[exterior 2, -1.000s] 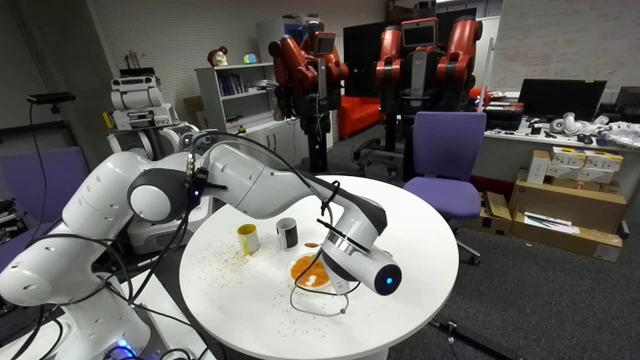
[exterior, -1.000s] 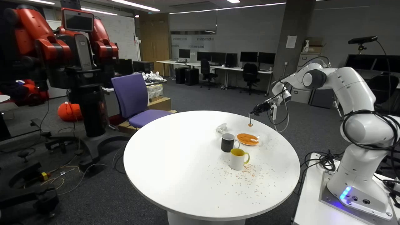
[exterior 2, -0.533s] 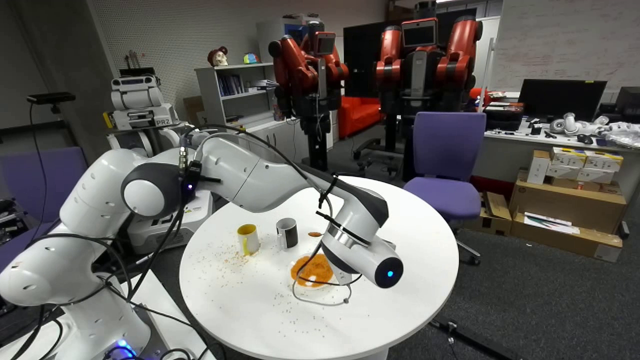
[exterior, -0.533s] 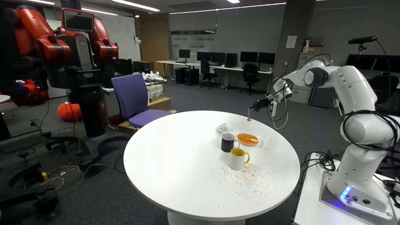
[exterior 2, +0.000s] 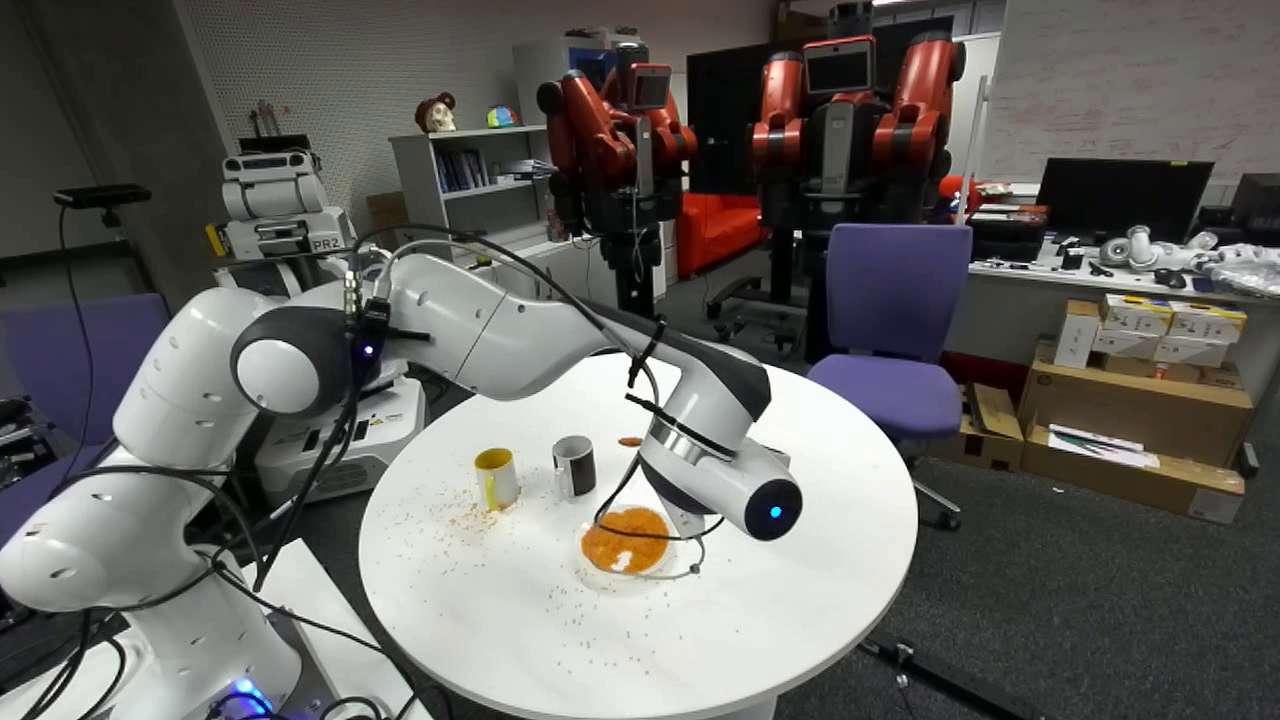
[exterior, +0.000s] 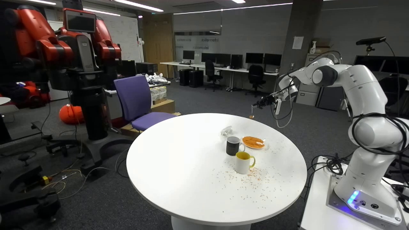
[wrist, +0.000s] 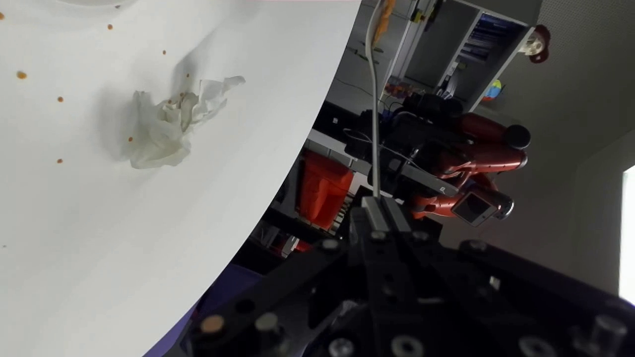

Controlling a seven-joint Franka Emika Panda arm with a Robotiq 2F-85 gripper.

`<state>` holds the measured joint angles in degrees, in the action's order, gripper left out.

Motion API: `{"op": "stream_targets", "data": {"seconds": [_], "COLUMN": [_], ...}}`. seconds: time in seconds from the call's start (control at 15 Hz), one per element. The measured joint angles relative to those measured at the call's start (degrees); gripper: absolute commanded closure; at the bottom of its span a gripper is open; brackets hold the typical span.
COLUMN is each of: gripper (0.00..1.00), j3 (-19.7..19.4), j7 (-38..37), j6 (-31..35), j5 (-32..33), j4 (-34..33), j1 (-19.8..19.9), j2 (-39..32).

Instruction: Put a teaspoon of sugar in the blue and white cup and leave spoon in the cup

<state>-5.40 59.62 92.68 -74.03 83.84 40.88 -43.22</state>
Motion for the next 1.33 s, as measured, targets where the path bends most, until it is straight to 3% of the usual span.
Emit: {"op": "stream_targets", "data": {"seconds": [0.53,1.33], "gripper": [0.99,0.99], "j3": [-1.2,-3.7], "j7": [0.0,0.0], "j6": [0.8,7.3], "j5": [-2.3,-3.8], "j4": [3.0,8.9], "j1": [-4.5,-13.7], "j2": [2.9,6.5]}}
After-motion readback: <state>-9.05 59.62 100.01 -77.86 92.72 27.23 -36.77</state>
